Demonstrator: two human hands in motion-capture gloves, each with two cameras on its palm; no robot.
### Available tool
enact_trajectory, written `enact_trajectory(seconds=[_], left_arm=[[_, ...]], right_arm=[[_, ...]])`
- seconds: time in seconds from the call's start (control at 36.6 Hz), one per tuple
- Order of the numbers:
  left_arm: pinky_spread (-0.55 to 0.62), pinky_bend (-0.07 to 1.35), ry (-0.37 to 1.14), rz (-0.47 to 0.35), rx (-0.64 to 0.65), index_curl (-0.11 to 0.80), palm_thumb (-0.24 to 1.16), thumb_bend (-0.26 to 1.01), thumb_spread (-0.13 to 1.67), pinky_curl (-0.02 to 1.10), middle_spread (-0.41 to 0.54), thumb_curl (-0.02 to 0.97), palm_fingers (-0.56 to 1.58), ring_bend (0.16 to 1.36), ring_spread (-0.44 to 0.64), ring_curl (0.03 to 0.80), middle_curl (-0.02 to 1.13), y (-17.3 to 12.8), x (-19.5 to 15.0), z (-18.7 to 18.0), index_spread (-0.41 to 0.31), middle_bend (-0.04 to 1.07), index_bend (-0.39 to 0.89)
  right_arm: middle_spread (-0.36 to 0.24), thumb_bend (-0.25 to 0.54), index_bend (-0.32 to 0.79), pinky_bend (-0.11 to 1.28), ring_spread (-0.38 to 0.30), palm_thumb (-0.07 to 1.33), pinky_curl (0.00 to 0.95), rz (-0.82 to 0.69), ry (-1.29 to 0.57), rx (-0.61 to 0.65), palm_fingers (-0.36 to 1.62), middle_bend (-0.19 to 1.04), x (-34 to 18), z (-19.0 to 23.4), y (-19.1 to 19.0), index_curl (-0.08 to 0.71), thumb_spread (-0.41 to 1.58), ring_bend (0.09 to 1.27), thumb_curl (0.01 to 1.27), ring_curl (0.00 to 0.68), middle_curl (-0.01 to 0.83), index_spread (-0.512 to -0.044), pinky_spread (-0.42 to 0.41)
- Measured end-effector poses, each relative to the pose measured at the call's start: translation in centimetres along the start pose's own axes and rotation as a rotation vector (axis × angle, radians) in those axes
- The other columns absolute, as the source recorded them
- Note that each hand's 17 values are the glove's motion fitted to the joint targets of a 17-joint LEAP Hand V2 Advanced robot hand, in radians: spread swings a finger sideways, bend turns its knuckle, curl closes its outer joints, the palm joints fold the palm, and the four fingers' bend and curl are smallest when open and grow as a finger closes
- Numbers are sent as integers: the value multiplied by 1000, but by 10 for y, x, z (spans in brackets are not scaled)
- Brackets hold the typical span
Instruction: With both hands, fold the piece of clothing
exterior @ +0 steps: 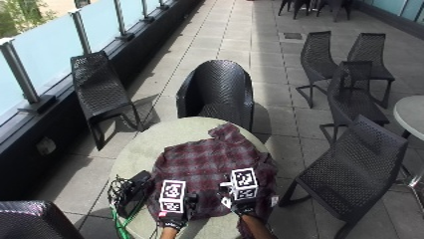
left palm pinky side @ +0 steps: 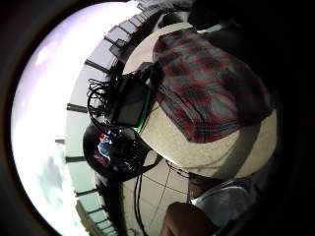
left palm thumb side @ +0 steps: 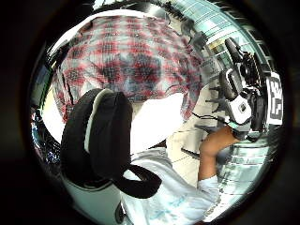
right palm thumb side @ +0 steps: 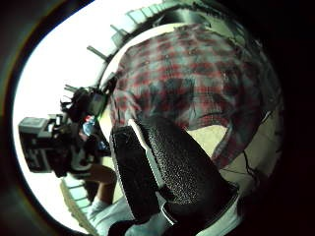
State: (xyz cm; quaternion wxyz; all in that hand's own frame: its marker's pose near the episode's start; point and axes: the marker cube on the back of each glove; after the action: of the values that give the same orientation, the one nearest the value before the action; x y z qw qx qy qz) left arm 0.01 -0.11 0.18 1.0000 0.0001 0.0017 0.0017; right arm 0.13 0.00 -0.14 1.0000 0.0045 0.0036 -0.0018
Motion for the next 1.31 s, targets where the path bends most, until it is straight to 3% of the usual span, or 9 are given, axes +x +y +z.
enact_trajectory(seconds=[0.16, 0.41, 0.68, 0.82, 1.12, 1.31], left_arm=[[284, 331, 4, 5, -5, 102, 176, 113, 799, 142, 31, 54, 439, 517, 166, 178, 136, -5, -2, 7, -59, 193, 153], [363, 335, 15, 5, -5, 169, 178, 95, 1109, 205, 39, 102, 400, 545, 217, 223, 204, -5, -3, 5, -71, 186, 152], [391, 336, -1, 8, 4, 215, 179, 64, 1237, 249, 46, 143, 374, 559, 235, 246, 250, 1, -4, 2, -75, 183, 147], [398, 341, -19, -10, 11, 230, 177, 41, 1243, 266, 48, 163, 364, 565, 238, 256, 267, 1, -11, 21, -70, 185, 139], [391, 491, -32, -7, -201, 189, 130, -27, 1076, 336, 116, 210, 203, 643, 288, 289, 282, -16, -28, 124, -9, 162, 57], [383, 521, 48, 14, -225, 188, 201, 4, 1075, 348, 133, 243, 198, 681, 291, 294, 288, -23, -25, 154, 5, 184, 109]], right_arm=[[-45, 71, 159, 393, 115, 154, 146, 3, 3, 9, 193, 208, 1, -4, 3, 98, 724, 251, 52, 79, 103, -312, 222], [-56, 38, 158, 404, 155, 166, 203, 0, 1, -1, 162, 204, 3, -9, 7, 159, 995, 266, 95, 120, 172, -389, 282], [-53, -1, 156, 406, 169, 181, 243, -11, 56, -16, 139, 199, 7, -5, 7, 204, 1106, 270, 136, 153, 226, -414, 302], [-52, 6, 146, 413, 173, 249, 260, 5, 116, -22, 122, 196, 22, 15, 2, 217, 1096, 272, 170, 166, 245, -420, 307], [-8, -20, 71, 537, 182, 338, 315, 55, 96, -231, 48, 180, 65, 108, 1, 193, 1008, 343, 226, 206, 262, -395, 284], [3, -28, 72, 624, 171, 338, 347, 69, 56, -292, 33, 185, 75, 137, 0, 166, 977, 418, 242, 237, 270, -383, 249]])
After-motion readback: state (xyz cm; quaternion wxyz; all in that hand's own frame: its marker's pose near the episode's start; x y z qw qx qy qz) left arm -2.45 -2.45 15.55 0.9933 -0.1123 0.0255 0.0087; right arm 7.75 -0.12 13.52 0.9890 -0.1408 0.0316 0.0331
